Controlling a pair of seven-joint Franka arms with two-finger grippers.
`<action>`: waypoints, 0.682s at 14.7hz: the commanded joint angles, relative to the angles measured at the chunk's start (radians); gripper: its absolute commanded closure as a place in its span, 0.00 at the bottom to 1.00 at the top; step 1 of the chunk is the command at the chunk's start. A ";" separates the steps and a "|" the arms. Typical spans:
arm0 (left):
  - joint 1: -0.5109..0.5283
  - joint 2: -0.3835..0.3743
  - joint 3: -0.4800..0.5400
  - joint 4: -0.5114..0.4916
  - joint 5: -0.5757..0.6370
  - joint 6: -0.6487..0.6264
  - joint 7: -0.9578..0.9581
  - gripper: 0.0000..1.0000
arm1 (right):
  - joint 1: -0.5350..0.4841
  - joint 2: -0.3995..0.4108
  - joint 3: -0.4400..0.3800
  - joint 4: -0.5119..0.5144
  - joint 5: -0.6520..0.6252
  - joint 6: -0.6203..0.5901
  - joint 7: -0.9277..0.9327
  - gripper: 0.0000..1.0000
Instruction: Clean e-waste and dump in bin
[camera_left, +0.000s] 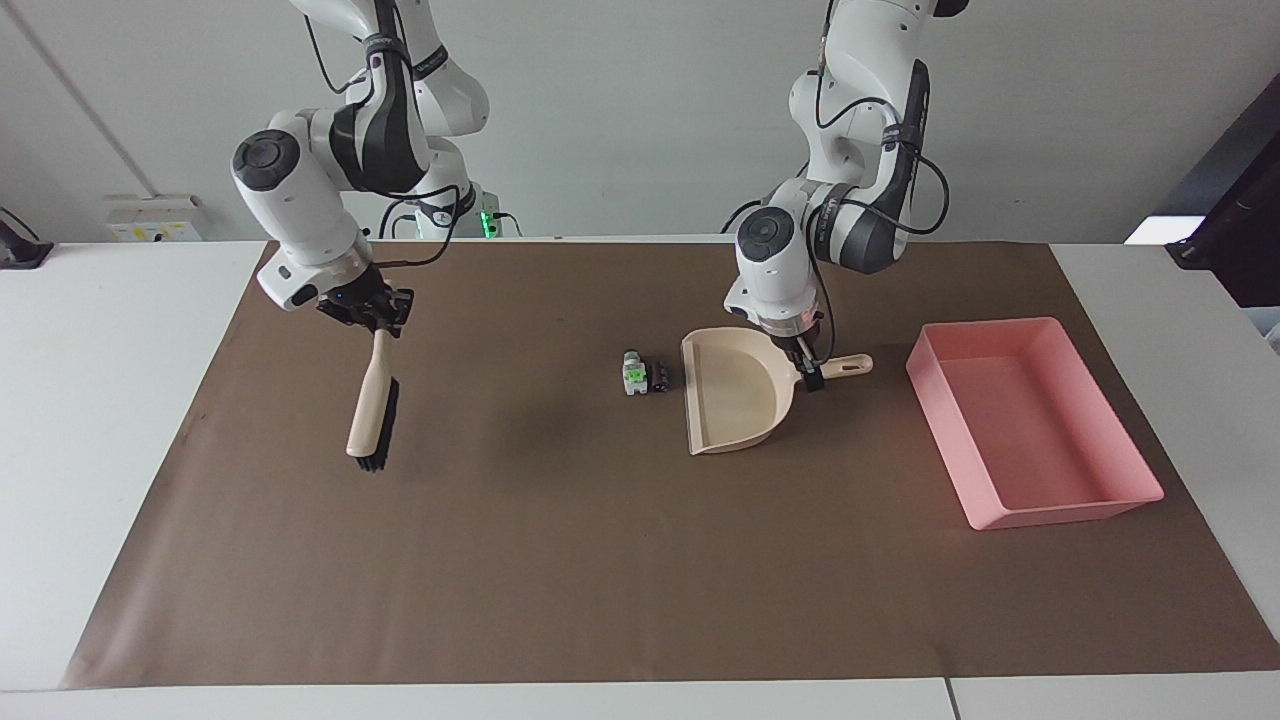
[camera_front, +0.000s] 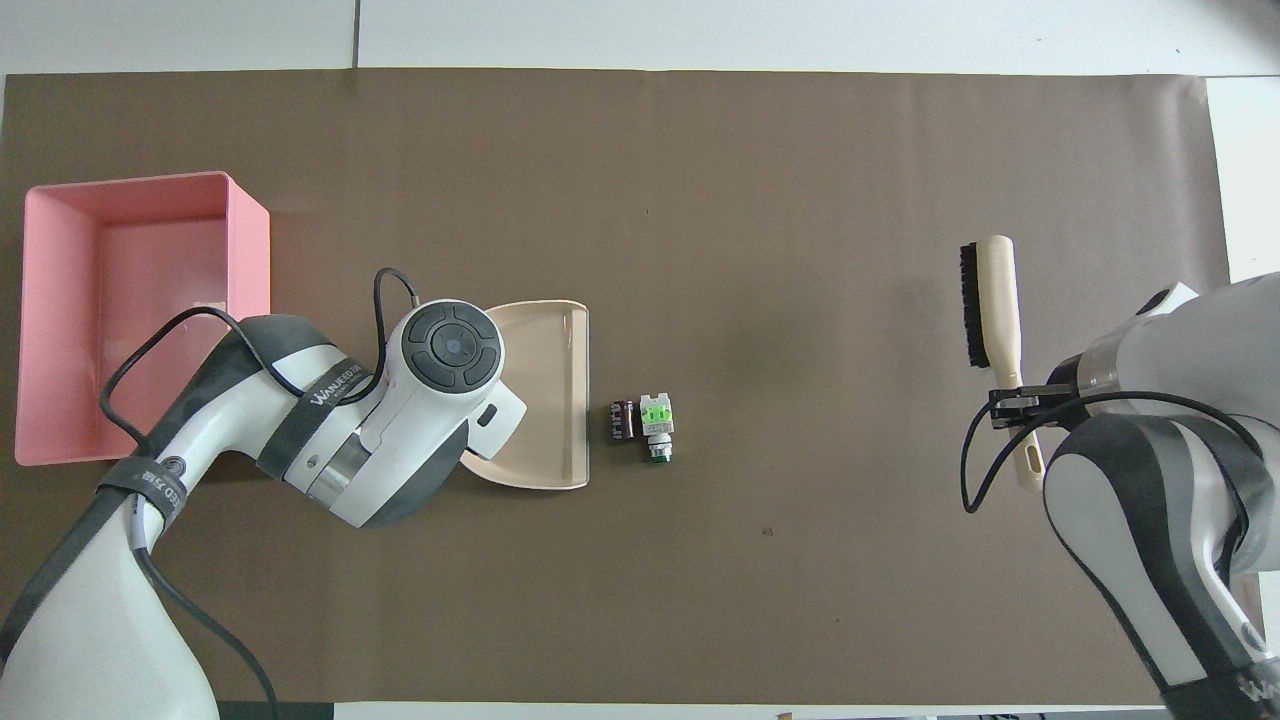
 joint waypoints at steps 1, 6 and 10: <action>-0.003 -0.021 0.011 -0.030 0.019 0.015 -0.007 0.31 | 0.168 -0.016 -0.001 -0.007 0.005 -0.015 0.206 1.00; 0.002 -0.019 0.014 -0.011 0.021 0.004 0.019 0.90 | 0.454 -0.004 -0.001 -0.059 -0.007 -0.002 0.478 1.00; 0.025 -0.018 0.023 0.123 0.019 -0.173 0.166 1.00 | 0.577 0.059 0.000 -0.073 -0.009 0.008 0.556 1.00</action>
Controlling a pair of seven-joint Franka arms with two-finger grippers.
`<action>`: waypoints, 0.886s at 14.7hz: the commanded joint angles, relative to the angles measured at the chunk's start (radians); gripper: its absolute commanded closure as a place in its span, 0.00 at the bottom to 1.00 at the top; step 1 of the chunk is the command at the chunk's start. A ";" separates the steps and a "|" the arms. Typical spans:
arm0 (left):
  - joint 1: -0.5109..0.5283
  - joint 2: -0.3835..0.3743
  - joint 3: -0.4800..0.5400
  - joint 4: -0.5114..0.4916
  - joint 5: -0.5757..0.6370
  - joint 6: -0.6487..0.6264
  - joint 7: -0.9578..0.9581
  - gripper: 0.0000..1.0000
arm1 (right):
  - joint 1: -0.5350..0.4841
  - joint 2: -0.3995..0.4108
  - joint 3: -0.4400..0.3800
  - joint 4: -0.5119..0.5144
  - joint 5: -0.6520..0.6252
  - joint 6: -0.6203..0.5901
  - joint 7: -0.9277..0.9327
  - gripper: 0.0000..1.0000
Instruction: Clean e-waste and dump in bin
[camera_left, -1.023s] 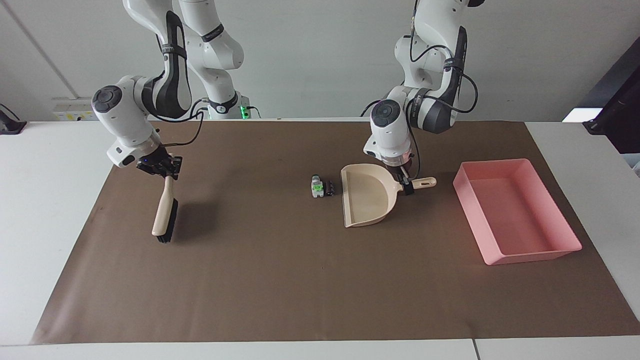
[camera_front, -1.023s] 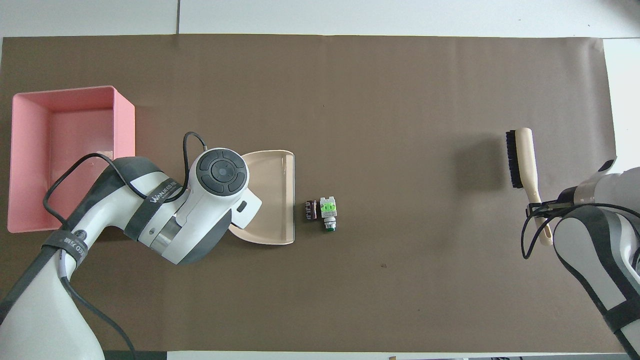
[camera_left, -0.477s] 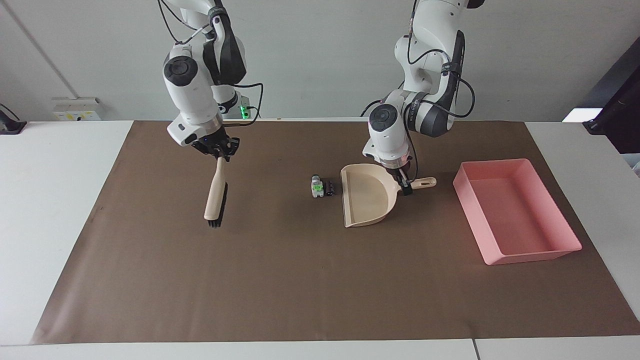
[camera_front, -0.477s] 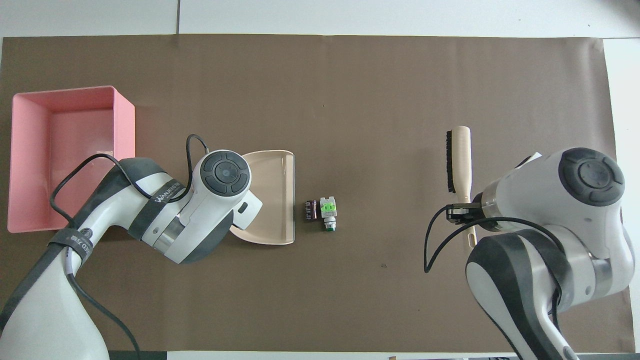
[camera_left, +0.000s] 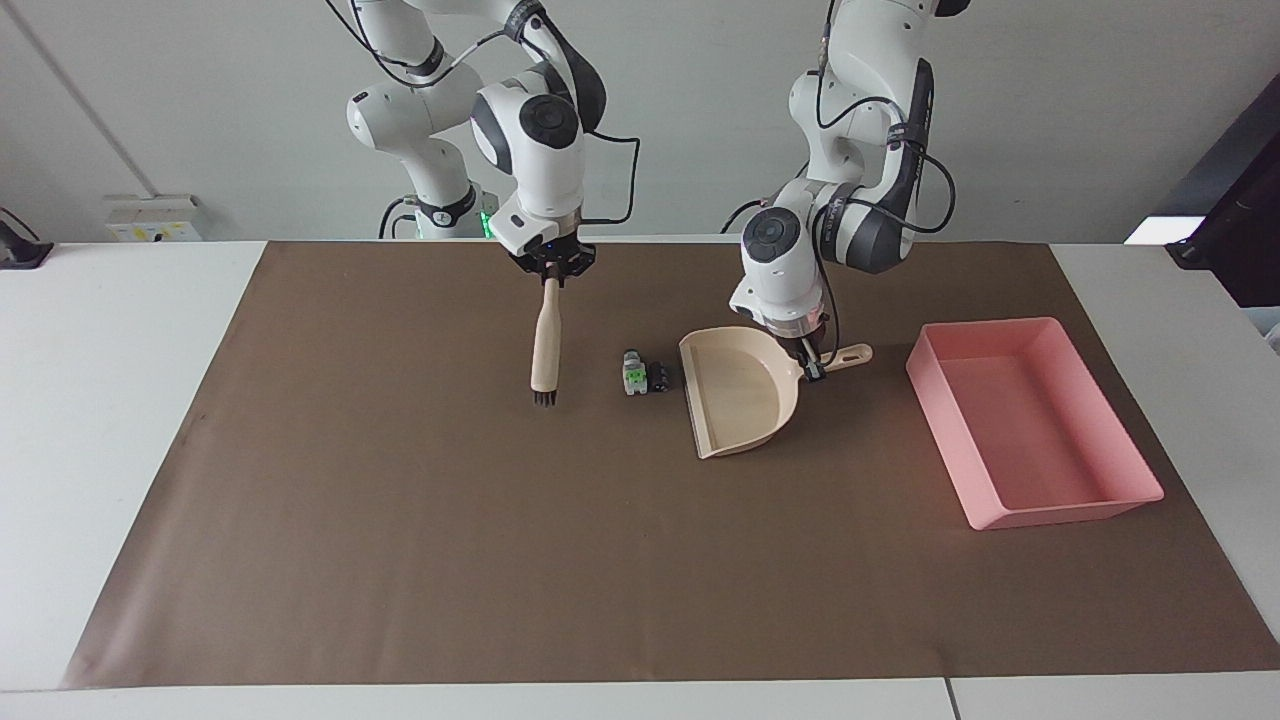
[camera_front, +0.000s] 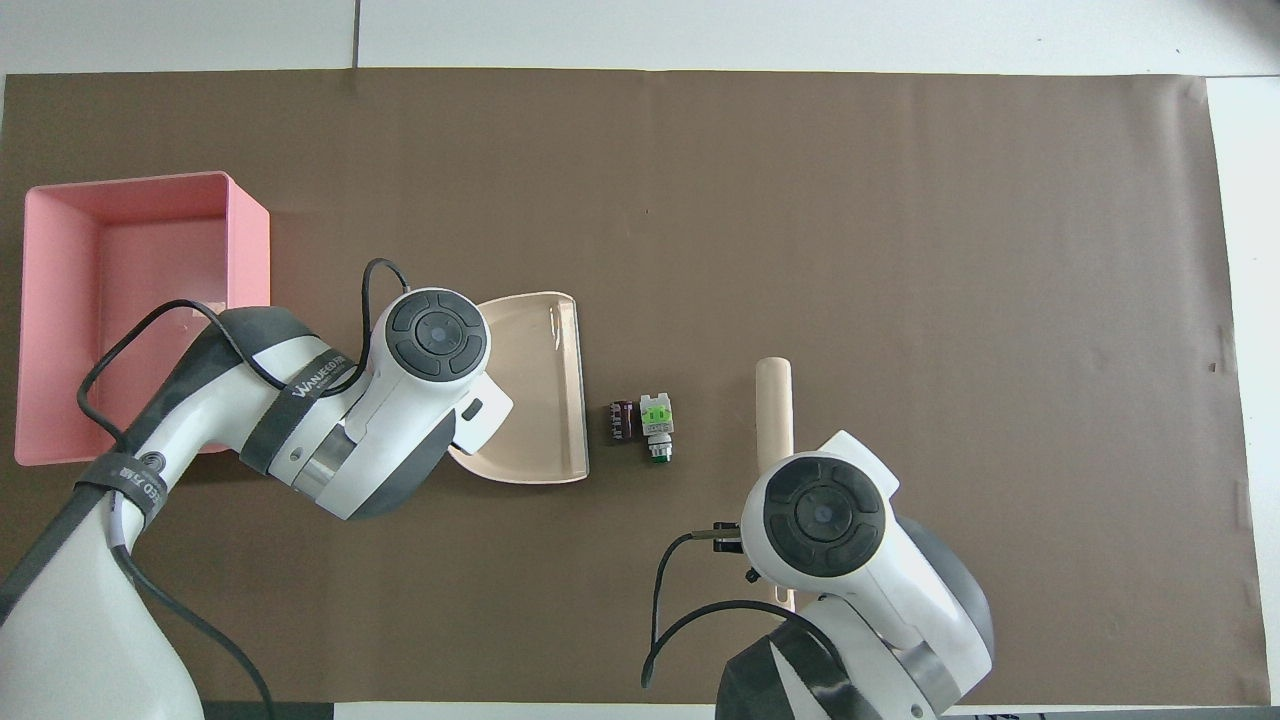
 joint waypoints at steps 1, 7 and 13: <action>0.010 -0.009 0.005 0.081 0.012 -0.129 0.048 1.00 | 0.039 0.038 -0.009 -0.002 -0.008 0.035 0.033 1.00; -0.025 0.026 0.005 0.075 0.063 -0.131 0.047 1.00 | 0.061 0.134 -0.009 0.042 -0.005 0.111 0.051 1.00; -0.085 0.052 0.005 0.069 0.091 -0.150 0.004 1.00 | 0.151 0.271 -0.002 0.165 0.006 0.139 0.130 1.00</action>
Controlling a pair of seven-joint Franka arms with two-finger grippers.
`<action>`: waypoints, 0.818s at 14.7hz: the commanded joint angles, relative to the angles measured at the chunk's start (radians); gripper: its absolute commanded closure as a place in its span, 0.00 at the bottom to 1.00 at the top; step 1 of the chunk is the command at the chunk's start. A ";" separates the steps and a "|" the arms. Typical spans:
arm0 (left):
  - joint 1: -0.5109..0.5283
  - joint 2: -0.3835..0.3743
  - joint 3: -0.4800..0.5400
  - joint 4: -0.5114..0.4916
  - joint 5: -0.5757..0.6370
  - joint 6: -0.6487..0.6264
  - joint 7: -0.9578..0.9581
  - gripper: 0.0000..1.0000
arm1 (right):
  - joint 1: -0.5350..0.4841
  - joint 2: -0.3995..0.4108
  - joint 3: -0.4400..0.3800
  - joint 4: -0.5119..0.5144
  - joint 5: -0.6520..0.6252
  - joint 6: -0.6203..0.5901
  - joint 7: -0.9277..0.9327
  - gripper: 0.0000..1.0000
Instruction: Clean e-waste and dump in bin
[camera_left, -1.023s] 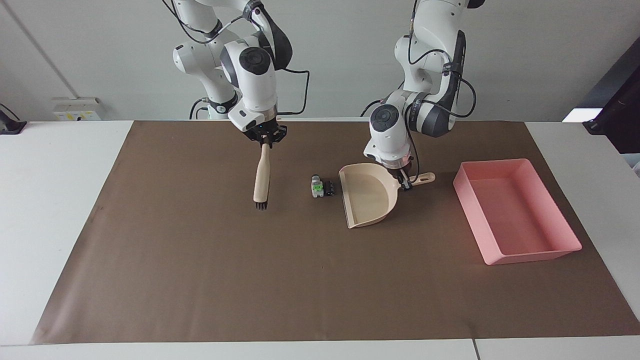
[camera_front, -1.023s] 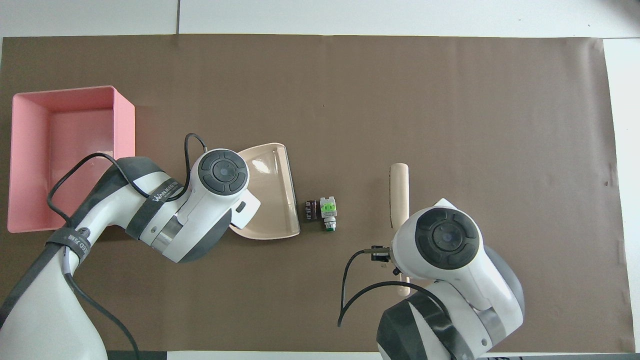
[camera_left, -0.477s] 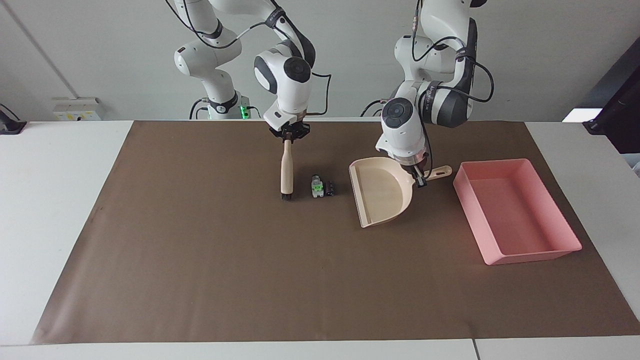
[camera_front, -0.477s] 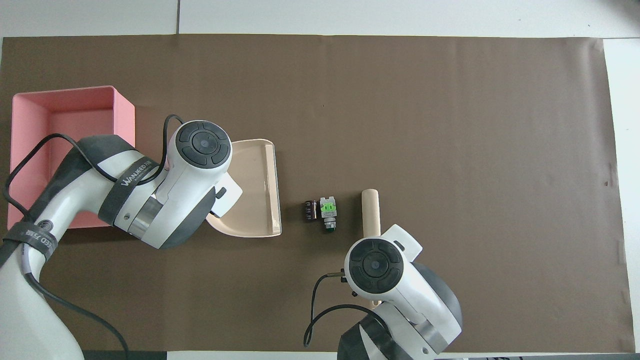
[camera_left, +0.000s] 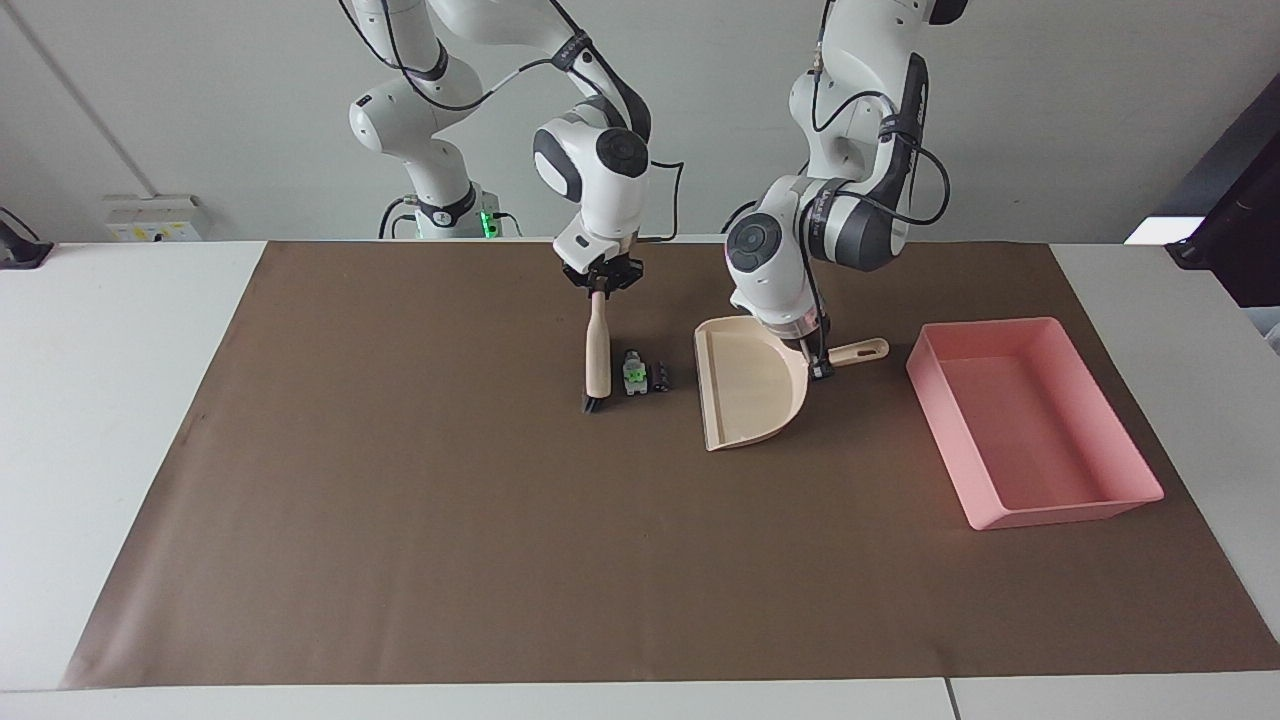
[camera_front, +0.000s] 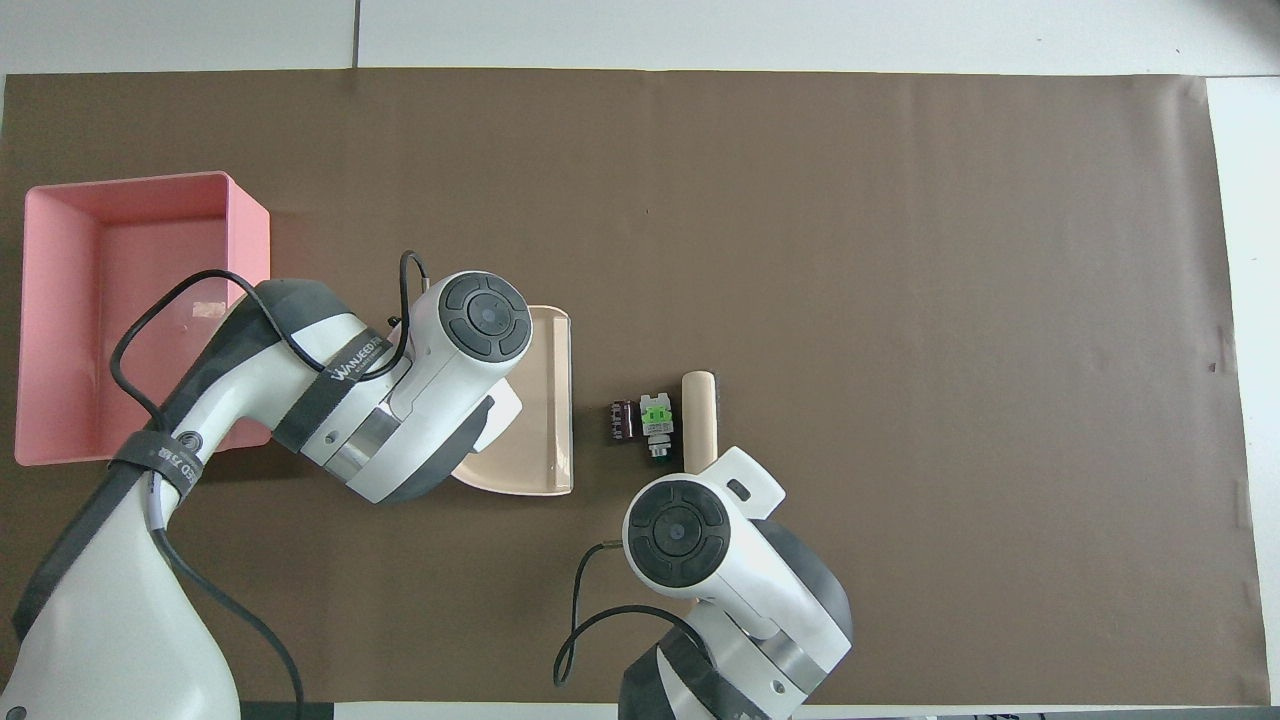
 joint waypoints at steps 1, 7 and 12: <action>-0.031 -0.005 0.008 -0.004 0.019 -0.027 -0.017 1.00 | 0.030 0.071 -0.002 0.056 0.013 0.042 0.013 1.00; -0.032 -0.006 0.008 -0.008 0.019 -0.029 -0.024 1.00 | 0.039 0.146 0.043 0.091 0.367 0.301 -0.161 1.00; -0.029 -0.009 0.008 -0.019 0.019 -0.020 -0.027 1.00 | 0.054 0.172 0.043 0.228 0.544 0.291 -0.197 1.00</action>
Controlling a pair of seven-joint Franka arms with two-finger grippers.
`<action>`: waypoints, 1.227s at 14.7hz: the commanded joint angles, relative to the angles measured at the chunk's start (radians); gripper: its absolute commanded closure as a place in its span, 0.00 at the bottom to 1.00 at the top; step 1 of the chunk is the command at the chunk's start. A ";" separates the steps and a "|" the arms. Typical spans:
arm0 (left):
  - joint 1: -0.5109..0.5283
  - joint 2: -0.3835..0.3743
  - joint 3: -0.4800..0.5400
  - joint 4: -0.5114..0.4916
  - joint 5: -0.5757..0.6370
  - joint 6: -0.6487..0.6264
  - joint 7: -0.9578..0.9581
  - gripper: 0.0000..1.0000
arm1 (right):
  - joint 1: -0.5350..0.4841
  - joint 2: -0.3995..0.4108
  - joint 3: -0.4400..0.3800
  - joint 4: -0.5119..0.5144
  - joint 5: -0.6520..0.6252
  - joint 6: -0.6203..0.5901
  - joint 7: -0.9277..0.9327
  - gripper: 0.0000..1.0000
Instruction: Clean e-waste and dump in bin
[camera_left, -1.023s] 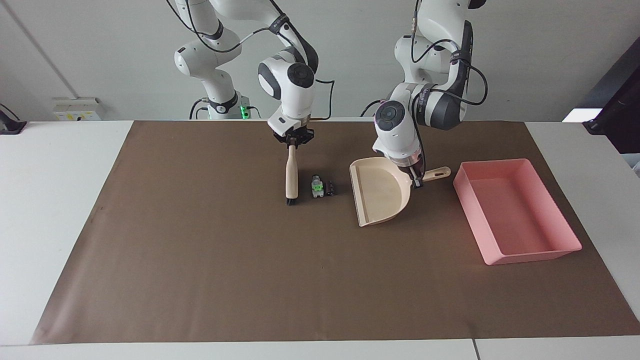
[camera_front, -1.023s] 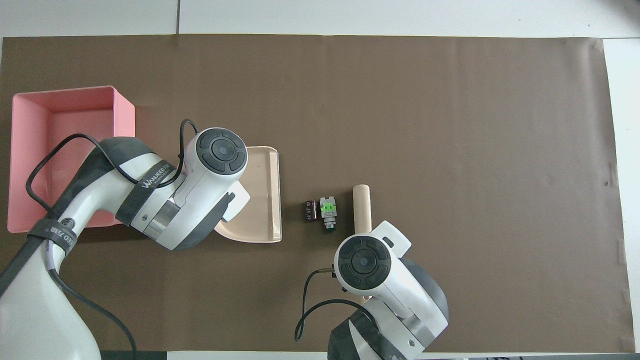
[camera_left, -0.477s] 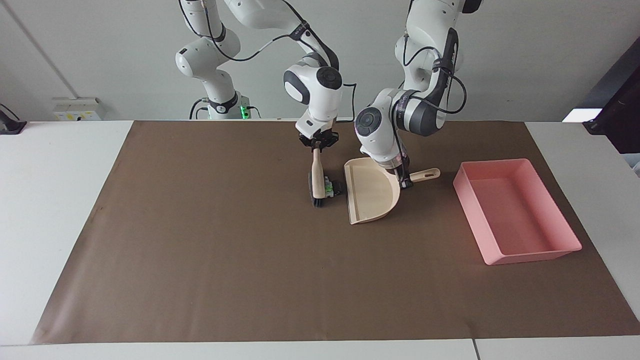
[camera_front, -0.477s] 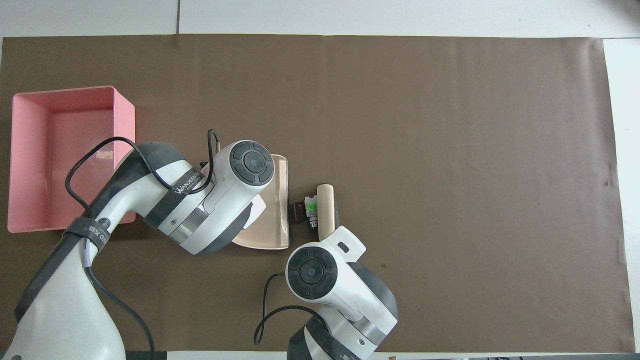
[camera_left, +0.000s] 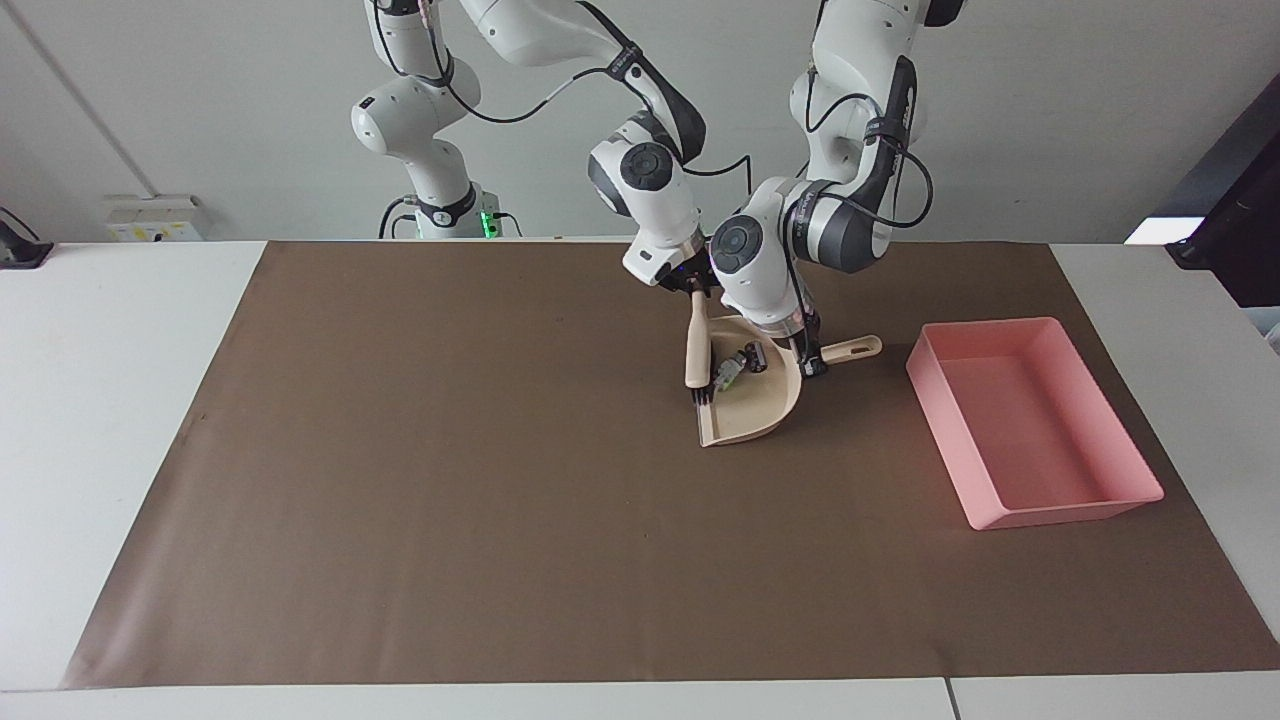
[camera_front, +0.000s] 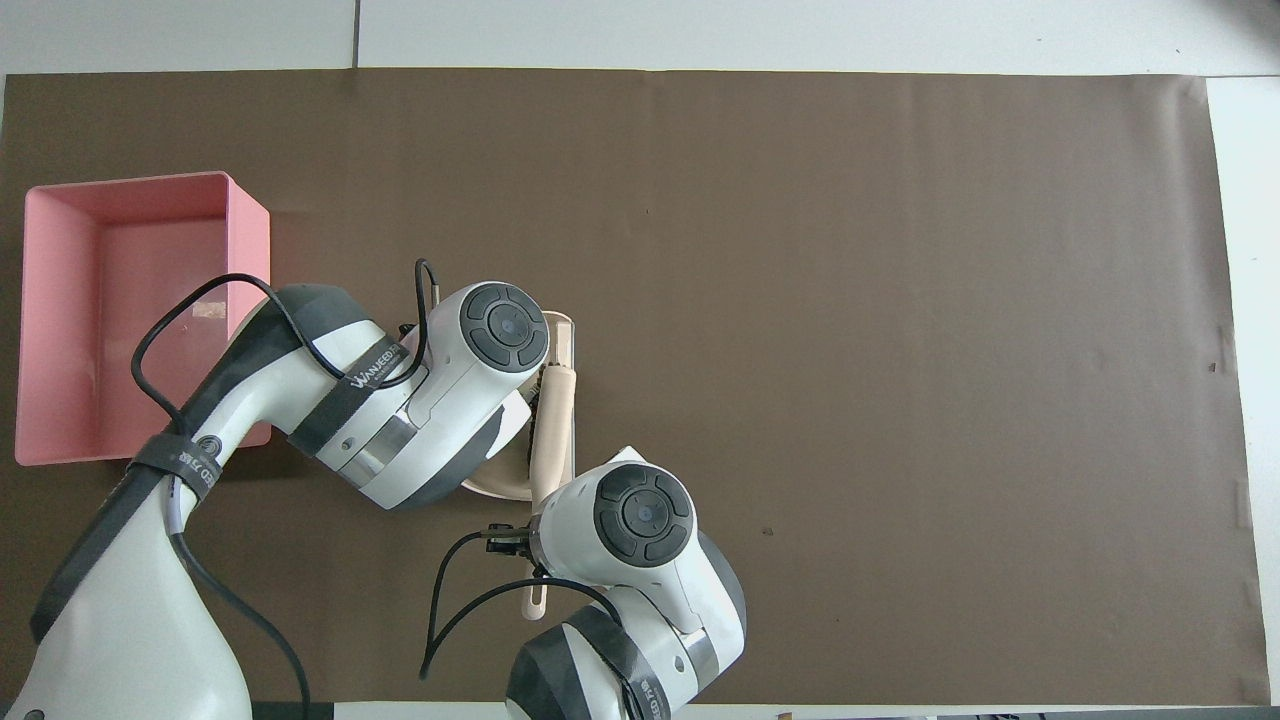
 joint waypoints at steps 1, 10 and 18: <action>-0.010 -0.012 0.008 -0.026 0.008 -0.001 -0.015 1.00 | -0.009 0.008 0.001 0.057 0.034 -0.021 -0.015 1.00; 0.090 -0.067 -0.001 -0.132 -0.012 0.218 -0.019 1.00 | -0.119 -0.191 -0.011 0.047 -0.220 -0.427 0.021 1.00; 0.200 -0.153 -0.001 -0.135 -0.206 0.264 0.132 1.00 | -0.477 -0.285 -0.009 0.042 -0.506 -0.713 -0.173 1.00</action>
